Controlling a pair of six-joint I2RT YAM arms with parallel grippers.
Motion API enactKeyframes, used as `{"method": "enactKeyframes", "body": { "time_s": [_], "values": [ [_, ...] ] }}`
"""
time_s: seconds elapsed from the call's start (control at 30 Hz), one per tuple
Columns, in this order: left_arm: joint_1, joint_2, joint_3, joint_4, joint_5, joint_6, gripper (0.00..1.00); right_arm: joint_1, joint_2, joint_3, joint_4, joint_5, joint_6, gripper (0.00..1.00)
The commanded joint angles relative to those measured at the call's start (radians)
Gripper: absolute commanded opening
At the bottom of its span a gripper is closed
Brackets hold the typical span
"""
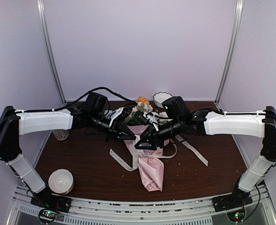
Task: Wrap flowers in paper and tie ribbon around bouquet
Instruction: Cross the half-tied ribbon over the folded bouquet.
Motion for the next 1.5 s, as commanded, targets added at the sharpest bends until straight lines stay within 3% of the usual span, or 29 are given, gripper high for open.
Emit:
{"method": "enactKeyframes", "body": {
  "time_s": [0.0,0.1,0.23,0.3,0.47,0.53,0.77,0.9,1.07,1.17,1.33,1.47],
  "values": [
    [-0.004,-0.068,-0.068,0.164,-0.054,-0.076,0.0,-0.027,-0.112,-0.065,-0.055,0.13,0.03,0.57],
    [-0.009,-0.095,-0.109,0.234,-0.083,-0.107,0.0,-0.09,-0.231,-0.155,-0.106,0.31,0.113,0.64],
    [-0.031,-0.101,-0.113,0.239,-0.108,-0.101,0.0,-0.223,-0.341,-0.224,-0.343,0.733,0.246,0.66],
    [-0.039,-0.105,-0.114,0.237,-0.11,-0.097,0.0,-0.275,-0.332,-0.225,-0.488,0.916,0.28,0.65],
    [-0.044,-0.112,-0.117,0.223,-0.13,-0.089,0.0,-0.365,-0.211,-0.185,-0.685,1.103,0.3,0.71],
    [-0.045,-0.11,-0.111,0.207,-0.139,-0.082,0.0,-0.397,-0.147,-0.169,-0.704,1.09,0.283,0.75],
    [-0.054,-0.113,-0.105,0.184,-0.147,-0.065,0.0,-0.462,0.059,-0.098,-0.665,0.822,0.132,0.78],
    [-0.054,-0.107,-0.091,0.156,-0.155,-0.054,0.0,-0.462,0.15,-0.053,-0.674,0.673,0.083,0.69],
    [-0.054,-0.104,-0.086,0.149,-0.161,-0.047,0.0,-0.459,0.146,-0.059,-0.685,0.627,0.072,0.65],
    [-0.055,-0.104,-0.076,0.138,-0.166,-0.041,0.0,-0.458,0.165,-0.047,-0.716,0.625,0.075,0.51],
    [-0.056,-0.108,-0.08,0.135,-0.169,-0.04,0.0,-0.459,0.151,-0.059,-0.702,0.575,0.071,0.04],
    [-0.068,-0.117,-0.08,0.122,-0.187,-0.035,0.0,-0.46,0.107,-0.048,-0.704,0.613,0.086,0.0]
  ]
}}
